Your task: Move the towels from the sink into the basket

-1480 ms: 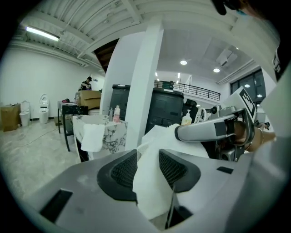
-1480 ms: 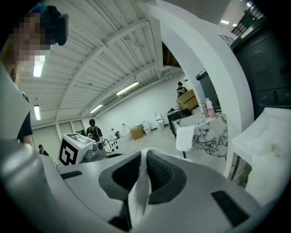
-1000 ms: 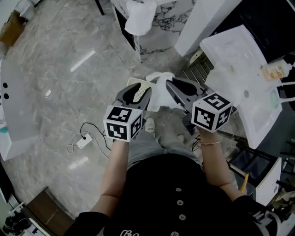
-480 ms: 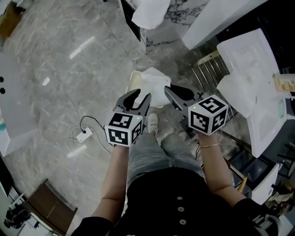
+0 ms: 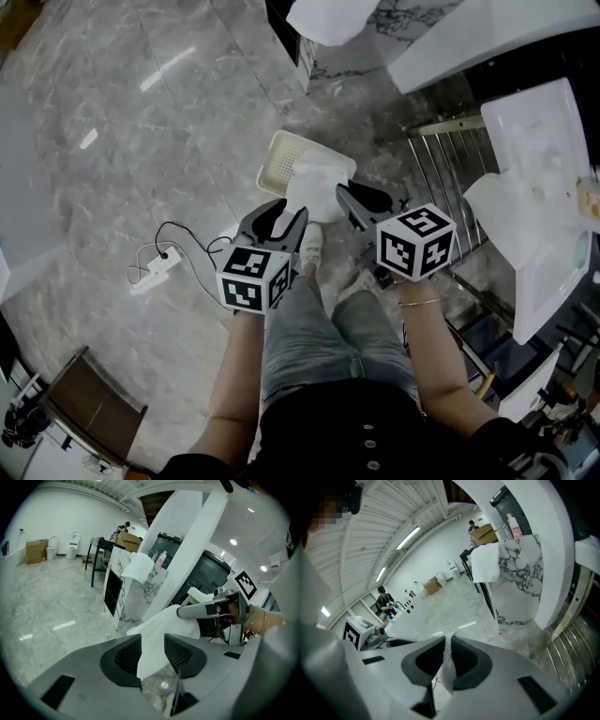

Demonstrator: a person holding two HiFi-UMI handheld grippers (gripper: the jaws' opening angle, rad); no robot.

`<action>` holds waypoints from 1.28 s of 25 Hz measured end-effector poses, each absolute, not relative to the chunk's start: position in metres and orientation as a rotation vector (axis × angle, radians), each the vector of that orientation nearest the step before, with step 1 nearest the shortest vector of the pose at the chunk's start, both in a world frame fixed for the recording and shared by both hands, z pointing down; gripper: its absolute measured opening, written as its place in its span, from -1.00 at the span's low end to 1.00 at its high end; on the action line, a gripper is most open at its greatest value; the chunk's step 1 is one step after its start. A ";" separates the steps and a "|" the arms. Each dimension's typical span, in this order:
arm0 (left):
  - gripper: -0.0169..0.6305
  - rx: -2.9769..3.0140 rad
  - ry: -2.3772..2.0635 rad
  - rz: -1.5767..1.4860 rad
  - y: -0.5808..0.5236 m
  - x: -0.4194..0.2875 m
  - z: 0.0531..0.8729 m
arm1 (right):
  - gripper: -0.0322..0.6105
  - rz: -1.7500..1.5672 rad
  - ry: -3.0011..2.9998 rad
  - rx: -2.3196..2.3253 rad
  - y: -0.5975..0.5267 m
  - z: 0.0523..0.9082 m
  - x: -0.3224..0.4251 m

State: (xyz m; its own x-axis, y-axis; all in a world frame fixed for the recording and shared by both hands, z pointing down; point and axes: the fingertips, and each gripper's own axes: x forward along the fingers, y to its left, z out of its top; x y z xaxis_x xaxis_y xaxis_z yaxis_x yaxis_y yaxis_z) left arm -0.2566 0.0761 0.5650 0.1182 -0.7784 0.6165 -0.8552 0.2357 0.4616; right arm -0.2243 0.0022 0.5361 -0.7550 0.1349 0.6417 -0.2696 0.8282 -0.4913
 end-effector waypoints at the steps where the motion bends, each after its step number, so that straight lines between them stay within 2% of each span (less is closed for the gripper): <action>1: -0.48 1.535 -1.652 0.112 0.078 -0.257 0.571 | -0.79 0.758 -2.303 0.103 0.001 0.543 -0.226; 22: -0.48 1.500 -1.650 0.130 0.052 -0.273 0.631 | -0.78 0.678 -2.168 0.162 -0.012 0.645 -0.240; 28: -0.48 1.520 -1.652 0.132 0.050 -0.276 0.631 | -0.55 0.548 -2.134 0.204 -0.015 0.658 -0.235; 32: -0.48 1.548 -1.641 0.133 0.049 -0.271 0.622 | -0.48 0.543 -2.138 0.217 -0.014 0.646 -0.230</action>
